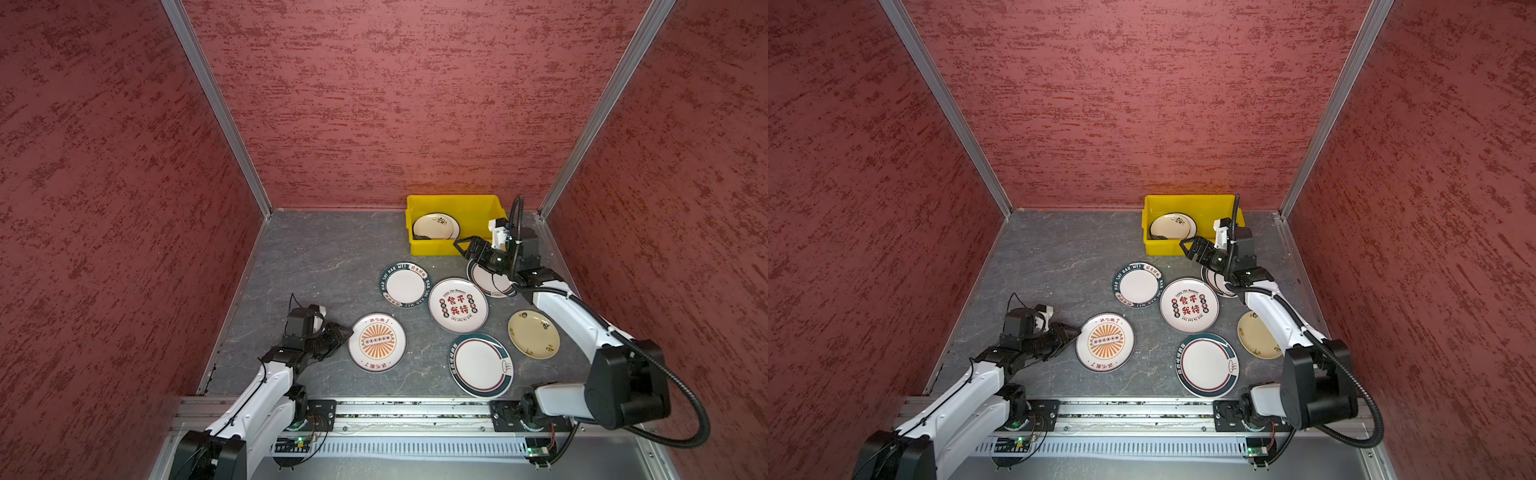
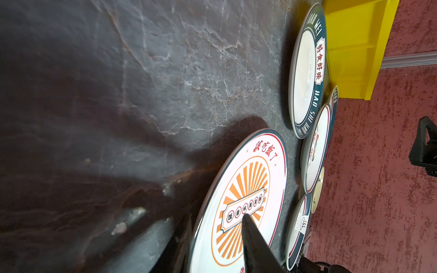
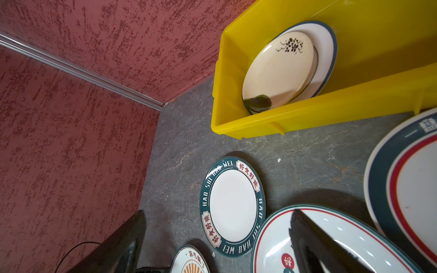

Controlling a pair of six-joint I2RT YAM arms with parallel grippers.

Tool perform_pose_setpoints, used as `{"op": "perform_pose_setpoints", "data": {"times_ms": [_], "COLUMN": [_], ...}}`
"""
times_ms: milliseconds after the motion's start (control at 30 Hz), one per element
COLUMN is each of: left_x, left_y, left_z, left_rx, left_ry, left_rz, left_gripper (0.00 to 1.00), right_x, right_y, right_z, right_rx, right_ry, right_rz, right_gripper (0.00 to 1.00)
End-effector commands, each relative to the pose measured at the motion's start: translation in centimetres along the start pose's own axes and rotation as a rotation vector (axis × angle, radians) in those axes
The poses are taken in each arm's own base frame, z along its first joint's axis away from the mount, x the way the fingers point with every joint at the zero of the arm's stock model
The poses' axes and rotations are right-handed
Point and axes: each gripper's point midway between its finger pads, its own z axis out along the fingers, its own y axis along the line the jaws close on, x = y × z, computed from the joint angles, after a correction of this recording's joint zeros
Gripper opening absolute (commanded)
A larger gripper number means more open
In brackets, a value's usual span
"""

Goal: Place the plates into the plastic bin on the countertop
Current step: Pick up the plate from the bottom-center of the table.

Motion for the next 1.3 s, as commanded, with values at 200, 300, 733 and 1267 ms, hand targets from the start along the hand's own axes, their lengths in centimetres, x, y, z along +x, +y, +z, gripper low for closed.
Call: {"op": "perform_pose_setpoints", "data": {"times_ms": [200, 300, 733, 1267], "left_x": [0.3, 0.3, 1.7, 1.0], "left_y": [0.6, 0.3, -0.6, -0.4], "left_z": [0.4, 0.4, 2.1, 3.0], "left_rx": [-0.037, -0.026, 0.007, -0.029], "left_ry": [0.031, 0.031, 0.144, 0.140], "left_rz": [0.026, 0.032, 0.071, 0.063], "left_gripper": [0.37, 0.37, 0.32, 0.10], "right_x": [-1.1, -1.0, -0.9, -0.6], "right_y": [0.6, 0.5, 0.3, -0.1], "right_z": [0.0, 0.0, 0.1, 0.3], "right_rx": [-0.021, -0.016, -0.007, -0.013], "right_ry": [-0.034, -0.032, -0.025, -0.027], "right_rz": [-0.017, -0.016, -0.025, -0.003], "right_gripper": [0.96, 0.96, 0.96, 0.96]}}
